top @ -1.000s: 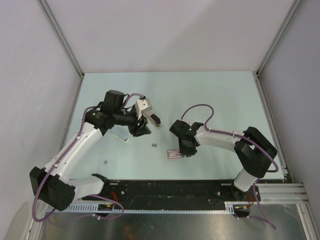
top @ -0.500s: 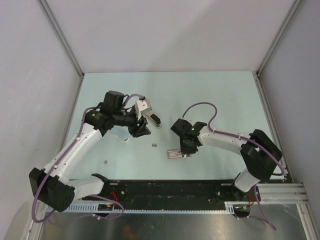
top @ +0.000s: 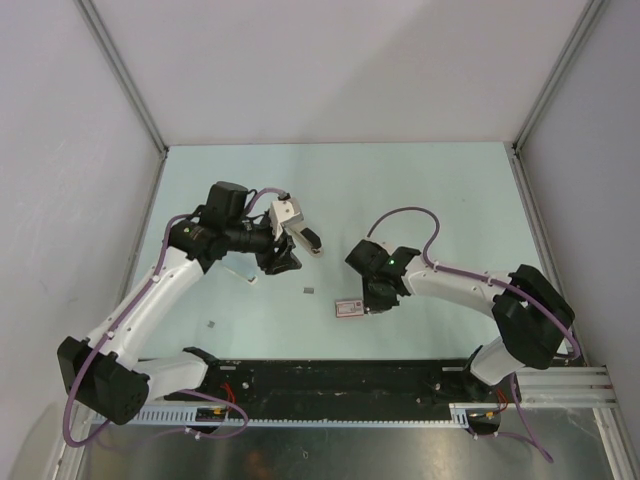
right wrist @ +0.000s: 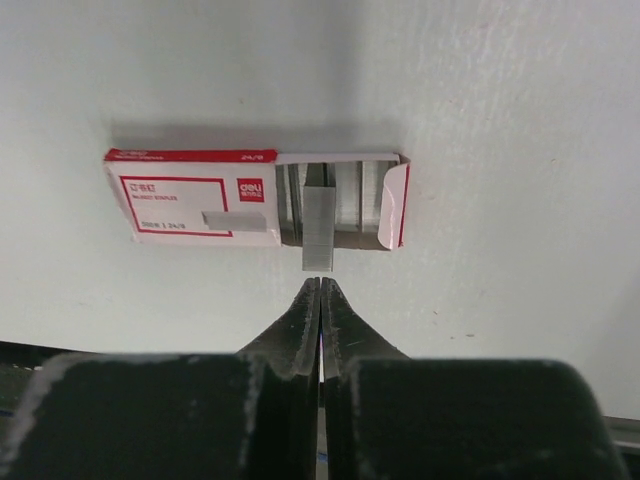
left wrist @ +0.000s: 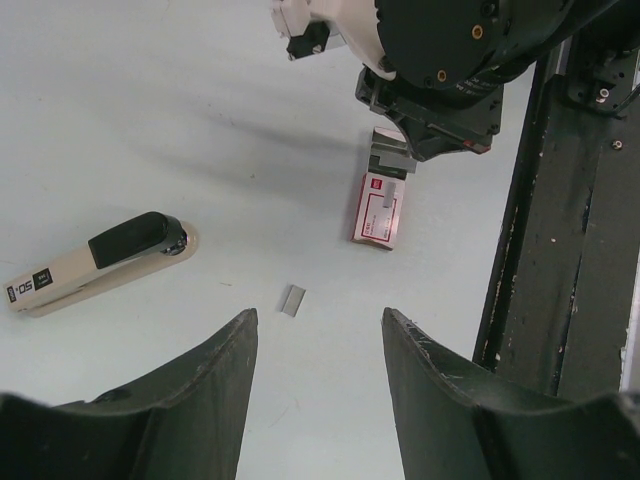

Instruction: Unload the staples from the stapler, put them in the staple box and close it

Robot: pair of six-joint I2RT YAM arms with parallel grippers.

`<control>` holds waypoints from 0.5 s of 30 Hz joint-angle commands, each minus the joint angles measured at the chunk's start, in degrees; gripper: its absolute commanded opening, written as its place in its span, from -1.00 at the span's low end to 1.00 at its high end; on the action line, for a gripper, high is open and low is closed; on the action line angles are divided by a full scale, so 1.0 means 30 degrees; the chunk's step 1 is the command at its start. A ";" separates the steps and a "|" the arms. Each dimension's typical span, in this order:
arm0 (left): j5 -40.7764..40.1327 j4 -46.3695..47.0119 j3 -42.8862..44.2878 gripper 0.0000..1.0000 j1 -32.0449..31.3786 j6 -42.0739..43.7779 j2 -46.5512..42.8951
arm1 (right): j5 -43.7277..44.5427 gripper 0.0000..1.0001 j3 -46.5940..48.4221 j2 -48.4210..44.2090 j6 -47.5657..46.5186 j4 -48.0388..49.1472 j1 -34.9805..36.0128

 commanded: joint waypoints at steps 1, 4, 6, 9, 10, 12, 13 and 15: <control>0.0056 0.0117 -0.0090 0.16 -0.0130 0.0385 -0.0536 | -0.0630 -1.00 -0.0513 -0.0301 -0.0210 0.0469 0.0108; 0.0095 0.0114 -0.0052 0.16 -0.0121 0.0389 -0.0435 | -0.0933 -1.00 -0.0838 -0.0417 -0.0226 0.0611 0.0098; 0.0139 0.0105 -0.0027 0.16 -0.0127 0.0374 -0.0380 | -0.1110 -1.00 -0.1033 -0.0429 -0.0213 0.0777 0.0084; 0.0153 0.0108 -0.0011 0.16 -0.0132 0.0373 -0.0331 | -0.1319 -1.00 -0.1141 -0.0272 -0.0237 0.1063 0.0087; 0.0143 0.0115 -0.0010 0.16 -0.0130 0.0366 -0.0346 | -0.1391 -1.00 -0.1149 -0.0192 -0.0262 0.1167 0.0083; 0.0122 0.0105 -0.0024 0.16 -0.0136 0.0376 -0.0365 | -0.1517 -1.00 -0.1155 0.0022 -0.0354 0.1319 -0.0007; 0.0084 0.0113 -0.0031 0.16 -0.0132 0.0383 -0.0393 | -0.1578 -1.00 -0.1156 0.0117 -0.0408 0.1368 -0.0067; 0.0041 0.0112 -0.0051 0.16 -0.0122 0.0387 -0.0450 | -0.1711 -1.00 -0.1171 0.0283 -0.0581 0.1479 -0.0228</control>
